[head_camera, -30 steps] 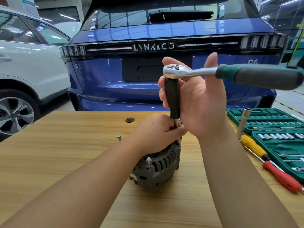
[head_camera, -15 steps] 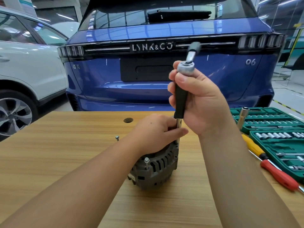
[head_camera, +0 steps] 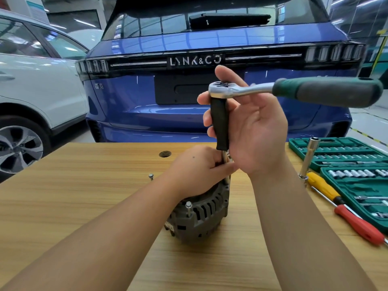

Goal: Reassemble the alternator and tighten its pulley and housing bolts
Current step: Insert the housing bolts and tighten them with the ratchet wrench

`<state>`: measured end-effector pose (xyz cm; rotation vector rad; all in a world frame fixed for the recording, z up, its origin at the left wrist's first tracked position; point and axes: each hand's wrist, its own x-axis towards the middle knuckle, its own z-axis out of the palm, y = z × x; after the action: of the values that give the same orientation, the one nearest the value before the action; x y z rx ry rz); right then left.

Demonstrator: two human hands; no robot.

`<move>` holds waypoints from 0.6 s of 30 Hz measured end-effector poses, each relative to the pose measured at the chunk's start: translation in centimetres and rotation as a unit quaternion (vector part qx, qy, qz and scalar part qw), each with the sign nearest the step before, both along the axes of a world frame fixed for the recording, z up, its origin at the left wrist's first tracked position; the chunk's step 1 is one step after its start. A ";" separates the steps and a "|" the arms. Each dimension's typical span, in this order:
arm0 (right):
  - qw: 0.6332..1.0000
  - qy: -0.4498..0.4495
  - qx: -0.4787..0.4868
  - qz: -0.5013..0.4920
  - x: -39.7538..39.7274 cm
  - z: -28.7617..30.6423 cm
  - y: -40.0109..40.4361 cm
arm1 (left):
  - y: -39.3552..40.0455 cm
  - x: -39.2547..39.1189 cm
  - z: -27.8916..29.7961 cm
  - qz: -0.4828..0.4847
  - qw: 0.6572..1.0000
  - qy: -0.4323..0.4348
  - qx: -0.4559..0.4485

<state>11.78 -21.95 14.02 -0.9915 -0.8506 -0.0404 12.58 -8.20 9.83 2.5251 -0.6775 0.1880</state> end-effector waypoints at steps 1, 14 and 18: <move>1.000 0.006 -0.005 -0.005 0.0 0.0 0.0 | 0.0 0.0 0.0 0.001 1.000 0.002 0.001; 0.952 0.097 0.027 -0.291 -1.5 1.2 1.1 | -0.3 -0.9 0.7 -0.033 0.998 -0.003 0.044; 0.983 0.100 0.027 -0.149 -1.1 0.9 0.3 | -0.1 -0.6 0.6 -0.025 0.999 0.008 0.028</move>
<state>10.70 -21.67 14.92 -1.0455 -0.5100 -0.2142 12.03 -8.26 10.44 2.5576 -0.7484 0.1325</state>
